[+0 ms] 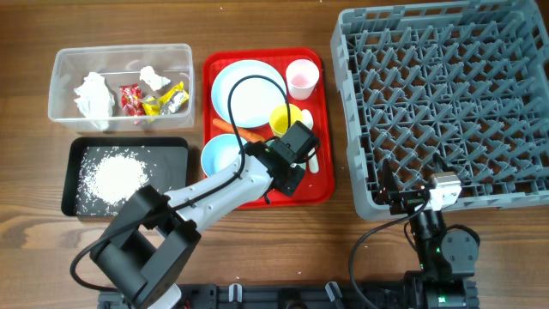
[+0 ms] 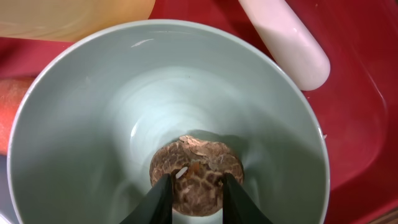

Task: Sort waste into correct bins and load items into the dishwasher rack
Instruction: 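Lower the left gripper into the green bowl and grasp the brown mushroom, then carry the mushroom left and drop it onto the black tray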

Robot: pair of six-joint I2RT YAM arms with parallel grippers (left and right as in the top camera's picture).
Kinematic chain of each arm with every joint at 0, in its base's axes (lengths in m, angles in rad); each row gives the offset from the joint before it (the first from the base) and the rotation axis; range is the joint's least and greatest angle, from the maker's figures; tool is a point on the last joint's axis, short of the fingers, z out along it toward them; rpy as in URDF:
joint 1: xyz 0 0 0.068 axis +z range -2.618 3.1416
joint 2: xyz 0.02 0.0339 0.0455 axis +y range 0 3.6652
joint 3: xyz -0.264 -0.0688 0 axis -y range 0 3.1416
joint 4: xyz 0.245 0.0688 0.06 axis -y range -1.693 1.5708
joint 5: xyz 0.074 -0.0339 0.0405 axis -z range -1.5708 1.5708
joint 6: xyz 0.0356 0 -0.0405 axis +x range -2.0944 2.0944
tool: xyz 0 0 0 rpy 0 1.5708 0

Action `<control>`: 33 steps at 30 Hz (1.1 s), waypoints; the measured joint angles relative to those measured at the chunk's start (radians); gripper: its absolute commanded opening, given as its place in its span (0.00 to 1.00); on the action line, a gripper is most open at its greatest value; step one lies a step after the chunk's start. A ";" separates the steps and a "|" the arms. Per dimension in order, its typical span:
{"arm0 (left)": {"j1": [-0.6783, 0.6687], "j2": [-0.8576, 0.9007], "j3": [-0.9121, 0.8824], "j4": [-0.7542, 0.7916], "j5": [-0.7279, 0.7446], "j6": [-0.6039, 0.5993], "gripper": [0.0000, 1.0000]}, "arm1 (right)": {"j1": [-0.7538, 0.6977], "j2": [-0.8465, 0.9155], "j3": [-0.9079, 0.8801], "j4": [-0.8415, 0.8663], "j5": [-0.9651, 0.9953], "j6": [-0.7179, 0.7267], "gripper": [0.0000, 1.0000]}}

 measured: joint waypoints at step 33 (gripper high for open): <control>0.002 -0.002 0.026 -0.015 -0.009 -0.001 0.68 | 0.000 0.000 0.000 0.000 0.000 0.000 1.00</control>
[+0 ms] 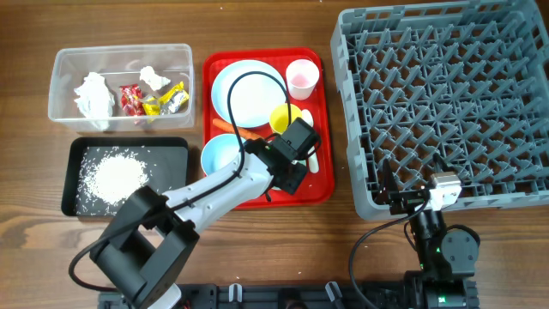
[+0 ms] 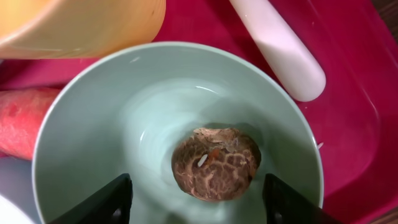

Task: Sort waste into correct bins and load items into the dishwasher rack
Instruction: 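Carry the mushroom left and drop it onto the black tray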

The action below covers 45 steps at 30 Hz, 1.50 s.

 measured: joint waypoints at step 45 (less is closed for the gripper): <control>0.613 -0.467 0.027 -0.246 -0.055 -0.099 0.29 | 0.000 0.000 0.000 0.000 0.000 0.000 1.00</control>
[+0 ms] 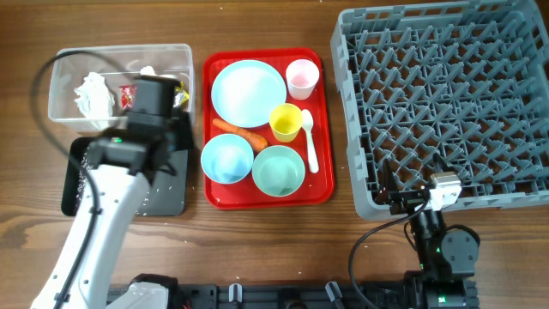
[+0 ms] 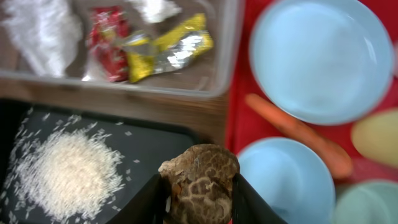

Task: Sort waste into correct bins and load items into the dishwasher rack
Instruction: 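Carry the mushroom left and drop it onto the black tray, then move the left gripper over the orange carrot on the red tray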

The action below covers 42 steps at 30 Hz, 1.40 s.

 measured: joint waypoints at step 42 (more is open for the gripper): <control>0.326 0.023 0.047 0.060 0.269 -0.138 0.40 | 0.000 0.000 0.000 0.000 0.000 0.000 1.00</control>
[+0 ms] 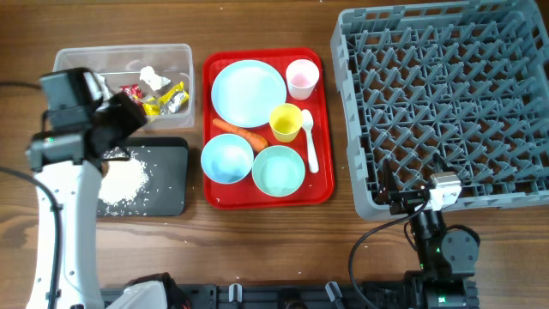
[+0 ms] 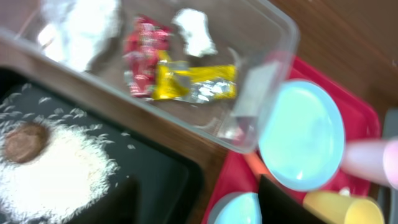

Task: Sort waste into correct bins and load items into the dishwasher rack
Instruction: 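Move the left gripper over the orange carrot on the red tray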

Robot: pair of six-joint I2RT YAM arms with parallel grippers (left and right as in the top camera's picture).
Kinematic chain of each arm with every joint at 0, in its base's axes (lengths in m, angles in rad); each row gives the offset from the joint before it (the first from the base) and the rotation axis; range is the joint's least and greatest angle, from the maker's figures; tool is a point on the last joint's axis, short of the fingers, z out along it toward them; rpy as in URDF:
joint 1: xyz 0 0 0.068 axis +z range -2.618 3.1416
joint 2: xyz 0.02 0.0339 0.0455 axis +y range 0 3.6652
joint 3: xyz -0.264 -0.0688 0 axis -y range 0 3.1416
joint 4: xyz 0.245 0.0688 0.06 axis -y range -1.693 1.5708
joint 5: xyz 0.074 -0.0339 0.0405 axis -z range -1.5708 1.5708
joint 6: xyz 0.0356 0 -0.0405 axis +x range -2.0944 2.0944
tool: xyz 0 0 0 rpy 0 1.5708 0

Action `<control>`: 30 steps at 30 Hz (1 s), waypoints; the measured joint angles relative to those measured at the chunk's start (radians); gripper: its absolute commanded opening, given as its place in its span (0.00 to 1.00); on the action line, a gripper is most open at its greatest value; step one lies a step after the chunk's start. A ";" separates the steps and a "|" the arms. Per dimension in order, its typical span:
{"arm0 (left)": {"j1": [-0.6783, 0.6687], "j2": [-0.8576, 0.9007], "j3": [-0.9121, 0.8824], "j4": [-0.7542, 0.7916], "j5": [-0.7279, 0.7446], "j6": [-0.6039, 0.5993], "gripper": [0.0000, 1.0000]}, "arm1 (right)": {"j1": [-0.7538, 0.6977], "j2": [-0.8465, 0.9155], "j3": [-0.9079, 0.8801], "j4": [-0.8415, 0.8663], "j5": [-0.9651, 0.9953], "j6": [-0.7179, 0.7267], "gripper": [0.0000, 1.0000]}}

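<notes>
A brown mushroom [image 2: 23, 142] lies on the heap of rice [image 2: 59, 177] in the black tray [image 2: 158, 180]. My left gripper [image 2: 199, 214] hangs open and empty above the tray's right end, near the clear bin [image 2: 261, 81] of wrappers and tissue. From overhead the left gripper [image 1: 129, 120] sits between the bin and the black tray [image 1: 167, 189], and the arm hides the mushroom. The red tray [image 1: 268, 202] holds a plate [image 1: 249, 94], pink cup [image 1: 302, 79], yellow cup [image 1: 286, 122], carrot [image 1: 240, 132], blue bowl [image 1: 227, 159], green bowl [image 1: 278, 170] and white spoon [image 1: 309, 142]. My right gripper [image 1: 399, 199] rests at the rack's front edge.
The grey dishwasher rack [image 1: 446, 103] fills the right side of the table, with nothing in it. The clear bin [image 1: 120, 50] stands at the back left, directly behind the black tray. Bare wood runs along the table's front edge.
My left gripper held the mushroom over the black tray's right end. Now it is open, and the mushroom lies on the rice. The arm has shifted further left.
My left gripper was shut on the mushroom inside the green bowl, then stood open above it there. Later it held the mushroom over the black tray. Now the mushroom rests on the rice and the gripper is empty. The right arm stayed still.
</notes>
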 measured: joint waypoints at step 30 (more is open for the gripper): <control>-0.423 0.454 0.001 0.140 -0.150 -0.003 0.36 | 0.000 0.000 0.000 0.000 0.000 0.000 1.00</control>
